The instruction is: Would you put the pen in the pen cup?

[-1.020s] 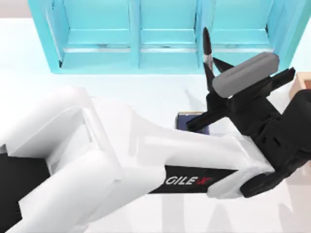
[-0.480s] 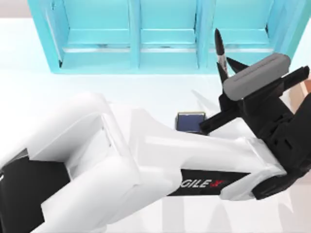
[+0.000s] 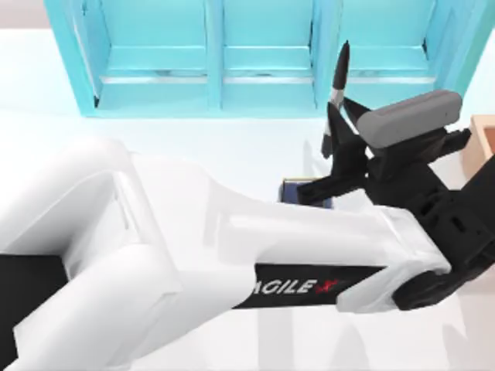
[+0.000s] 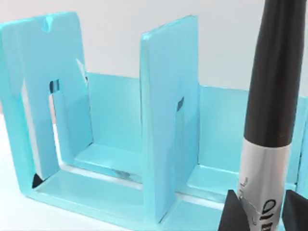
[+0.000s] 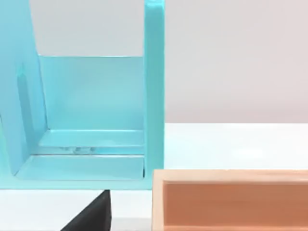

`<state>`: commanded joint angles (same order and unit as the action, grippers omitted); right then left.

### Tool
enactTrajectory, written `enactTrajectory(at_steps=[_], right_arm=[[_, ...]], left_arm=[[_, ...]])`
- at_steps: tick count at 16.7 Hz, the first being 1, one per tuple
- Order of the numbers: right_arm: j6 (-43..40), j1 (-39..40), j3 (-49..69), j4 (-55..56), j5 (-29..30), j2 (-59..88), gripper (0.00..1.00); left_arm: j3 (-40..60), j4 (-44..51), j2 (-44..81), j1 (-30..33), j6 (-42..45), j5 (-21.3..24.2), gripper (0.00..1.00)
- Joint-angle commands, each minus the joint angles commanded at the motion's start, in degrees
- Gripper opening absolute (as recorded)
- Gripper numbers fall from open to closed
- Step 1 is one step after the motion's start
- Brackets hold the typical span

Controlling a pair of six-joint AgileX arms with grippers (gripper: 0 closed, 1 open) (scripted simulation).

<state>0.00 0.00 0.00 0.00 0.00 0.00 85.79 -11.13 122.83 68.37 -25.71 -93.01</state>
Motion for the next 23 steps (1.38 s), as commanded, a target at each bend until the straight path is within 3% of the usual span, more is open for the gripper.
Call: enactTrajectory(at_steps=[5,18,23], right_arm=[[0.0,0.0,0.0,0.0,0.0,0.0,1.00],[0.0,0.0,0.0,0.0,0.0,0.0,1.00],[0.0,0.0,0.0,0.0,0.0,0.0,1.00]], left_arm=[[0.0,0.7,-0.4,0.0,-0.2,-0.1,0.00],[0.0,0.7,-0.4,0.0,-0.2,-0.1,0.98],[0.0,0.7,-0.4,0.0,-0.2,-0.1,1.00]])
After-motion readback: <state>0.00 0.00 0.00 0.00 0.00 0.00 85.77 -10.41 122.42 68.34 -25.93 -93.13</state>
